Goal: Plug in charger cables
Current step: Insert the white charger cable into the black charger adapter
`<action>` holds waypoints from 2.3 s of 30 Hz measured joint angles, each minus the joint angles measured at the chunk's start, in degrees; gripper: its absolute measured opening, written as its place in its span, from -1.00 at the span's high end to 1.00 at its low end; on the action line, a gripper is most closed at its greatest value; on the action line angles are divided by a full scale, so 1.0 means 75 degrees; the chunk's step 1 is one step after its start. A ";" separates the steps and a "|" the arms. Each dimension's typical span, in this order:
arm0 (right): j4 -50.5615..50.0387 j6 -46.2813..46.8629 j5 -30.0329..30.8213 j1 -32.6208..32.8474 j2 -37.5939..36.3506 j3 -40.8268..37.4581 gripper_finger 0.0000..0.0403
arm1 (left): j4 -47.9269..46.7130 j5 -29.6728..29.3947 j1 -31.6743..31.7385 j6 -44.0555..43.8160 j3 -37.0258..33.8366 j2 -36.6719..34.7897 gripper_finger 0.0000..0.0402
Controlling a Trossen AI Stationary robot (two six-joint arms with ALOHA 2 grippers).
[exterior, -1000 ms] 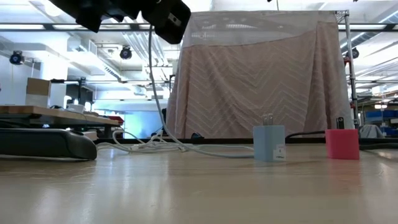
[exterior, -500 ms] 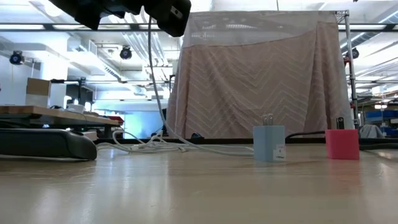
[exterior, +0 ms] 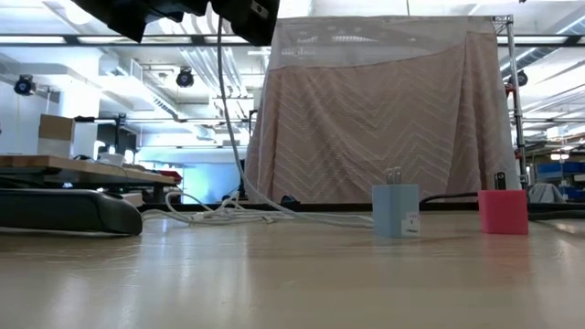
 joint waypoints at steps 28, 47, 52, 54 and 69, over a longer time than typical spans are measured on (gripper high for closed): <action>0.0213 0.0777 -0.0056 0.0009 0.0024 -0.0007 1.00 | 0.0108 -0.0033 -0.0020 -0.0073 0.0000 0.0009 0.32; 0.0137 0.1333 -0.0260 0.0003 0.0030 0.0035 1.00 | -0.0020 -0.0020 -0.0020 -0.0137 0.0006 -0.0009 0.31; 0.0141 0.1197 -0.0218 0.0006 0.0027 0.0035 1.00 | -0.0038 -0.0024 -0.0020 -0.0196 0.0006 -0.0009 0.32; 0.0134 0.1126 -0.0213 0.0006 0.0024 0.0031 1.00 | -0.0067 -0.0027 -0.0018 -0.0224 0.0006 -0.0009 0.33; -0.0099 0.0342 0.0137 0.0032 -0.0002 -0.0004 1.00 | -0.0188 -0.0178 0.0009 -0.0152 0.0003 -0.0009 0.33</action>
